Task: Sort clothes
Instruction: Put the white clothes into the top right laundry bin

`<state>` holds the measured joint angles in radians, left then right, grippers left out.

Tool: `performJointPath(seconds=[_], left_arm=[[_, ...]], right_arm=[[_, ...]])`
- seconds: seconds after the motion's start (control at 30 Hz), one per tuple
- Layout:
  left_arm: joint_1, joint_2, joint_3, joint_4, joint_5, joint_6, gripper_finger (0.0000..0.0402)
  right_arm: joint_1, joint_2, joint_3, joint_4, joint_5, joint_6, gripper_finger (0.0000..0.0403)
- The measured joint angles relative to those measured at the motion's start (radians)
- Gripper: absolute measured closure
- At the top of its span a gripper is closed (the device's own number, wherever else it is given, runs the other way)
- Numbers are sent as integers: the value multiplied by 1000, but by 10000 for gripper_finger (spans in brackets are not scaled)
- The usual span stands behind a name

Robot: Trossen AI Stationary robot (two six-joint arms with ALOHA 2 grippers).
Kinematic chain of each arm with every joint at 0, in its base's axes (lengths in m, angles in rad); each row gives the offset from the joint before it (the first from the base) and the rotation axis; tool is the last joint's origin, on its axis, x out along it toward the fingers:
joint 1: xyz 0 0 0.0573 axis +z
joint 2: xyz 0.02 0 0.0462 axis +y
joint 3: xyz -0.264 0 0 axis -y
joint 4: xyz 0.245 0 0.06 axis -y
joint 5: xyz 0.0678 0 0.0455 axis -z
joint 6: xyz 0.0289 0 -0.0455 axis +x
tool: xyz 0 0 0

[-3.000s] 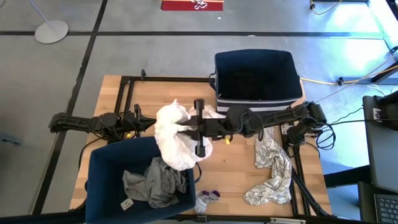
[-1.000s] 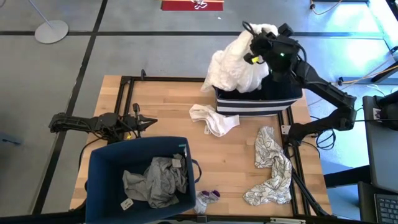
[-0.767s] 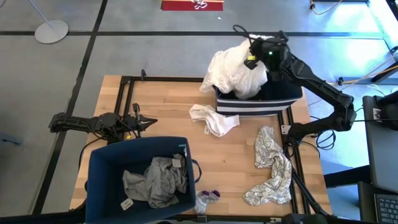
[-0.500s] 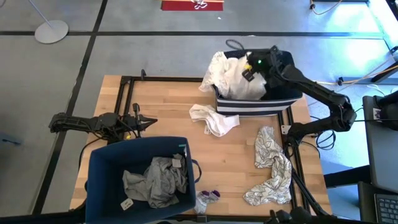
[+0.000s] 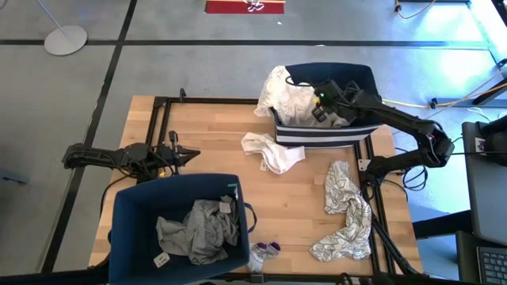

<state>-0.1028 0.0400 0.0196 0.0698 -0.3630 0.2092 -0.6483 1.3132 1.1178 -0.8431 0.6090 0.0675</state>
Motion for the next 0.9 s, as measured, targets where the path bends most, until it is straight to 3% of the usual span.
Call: performJointPath(seconds=[0.17, 0.27, 0.4, 0.5, 0.57, 0.77, 0.9], left_arm=[[0, 0, 0, -1, 0, -24, 399], [0, 0, 0, -1, 0, -27, 399], [0, 0, 0, -1, 0, -27, 399], [0, 0, 0, -2, 0, -27, 399], [0, 0, 0, -2, 0, -27, 399], [0, 0, 0, -2, 0, -26, 399], [0, 0, 0, -2, 0, -30, 399]], right_arm=[[0, 0, 139, -112, 7, -27, 206], [0, -1, 279, -156, -55, 0, 181], [0, -4, 402, -76, -344, 33, 163], [28, -2, 401, 66, -598, 26, 158], [63, 10, 374, 175, -677, 14, 158], [158, 96, 303, 348, -602, -58, 158], [226, 161, 294, 376, -590, -231, 157]])
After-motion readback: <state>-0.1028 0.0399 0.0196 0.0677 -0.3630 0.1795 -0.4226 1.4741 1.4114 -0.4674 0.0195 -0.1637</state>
